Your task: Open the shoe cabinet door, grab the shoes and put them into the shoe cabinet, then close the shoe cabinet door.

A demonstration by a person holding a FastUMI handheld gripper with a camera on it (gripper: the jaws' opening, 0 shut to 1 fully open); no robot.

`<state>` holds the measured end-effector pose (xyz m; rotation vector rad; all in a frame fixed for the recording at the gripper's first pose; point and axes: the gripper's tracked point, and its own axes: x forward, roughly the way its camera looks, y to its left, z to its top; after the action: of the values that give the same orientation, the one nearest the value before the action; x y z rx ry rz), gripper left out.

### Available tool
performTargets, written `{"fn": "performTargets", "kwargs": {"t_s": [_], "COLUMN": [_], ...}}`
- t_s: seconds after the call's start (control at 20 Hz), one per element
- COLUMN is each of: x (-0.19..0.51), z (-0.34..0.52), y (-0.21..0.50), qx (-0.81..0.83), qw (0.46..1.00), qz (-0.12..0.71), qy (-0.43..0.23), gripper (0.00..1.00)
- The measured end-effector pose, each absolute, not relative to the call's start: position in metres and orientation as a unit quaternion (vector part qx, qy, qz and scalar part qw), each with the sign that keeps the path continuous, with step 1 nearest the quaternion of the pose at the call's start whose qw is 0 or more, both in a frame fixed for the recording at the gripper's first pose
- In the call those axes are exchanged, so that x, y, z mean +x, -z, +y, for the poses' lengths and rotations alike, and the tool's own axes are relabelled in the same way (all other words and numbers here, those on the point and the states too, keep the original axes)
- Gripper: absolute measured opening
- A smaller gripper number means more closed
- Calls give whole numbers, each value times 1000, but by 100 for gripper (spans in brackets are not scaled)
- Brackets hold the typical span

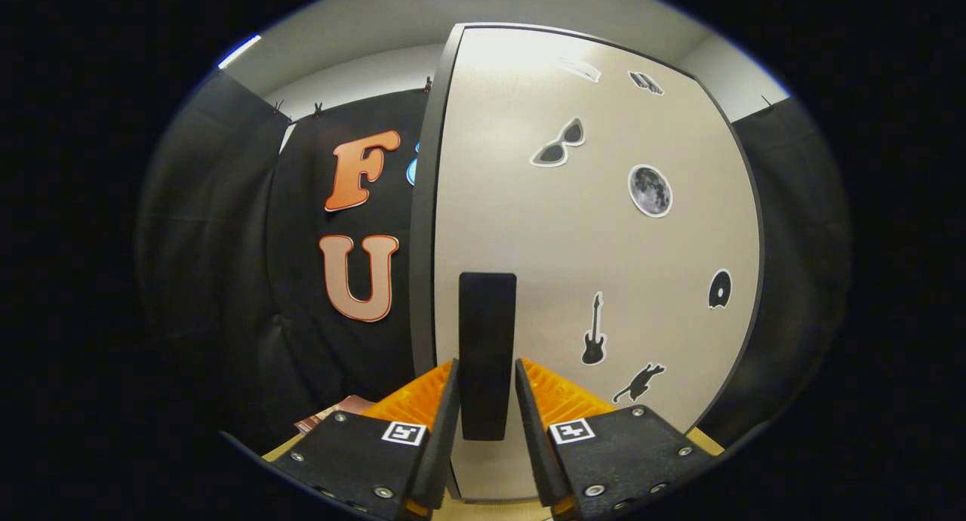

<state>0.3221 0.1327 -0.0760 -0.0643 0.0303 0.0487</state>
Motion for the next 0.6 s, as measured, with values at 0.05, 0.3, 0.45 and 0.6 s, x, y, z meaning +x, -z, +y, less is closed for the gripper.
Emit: {"fn": "performTargets", "kwargs": {"t_s": [0.05,0.3,0.45,0.6], "x": [323,319,310,295], "z": [132,132,131,130], "y": [76,76,72,66], "qx": [-33,-15,-10,-9], "qw": [999,999,999,999], "qz": [17,23,20,18], "qy": [-23,-34,-39,-42], "gripper": [38,33,31,31]}}
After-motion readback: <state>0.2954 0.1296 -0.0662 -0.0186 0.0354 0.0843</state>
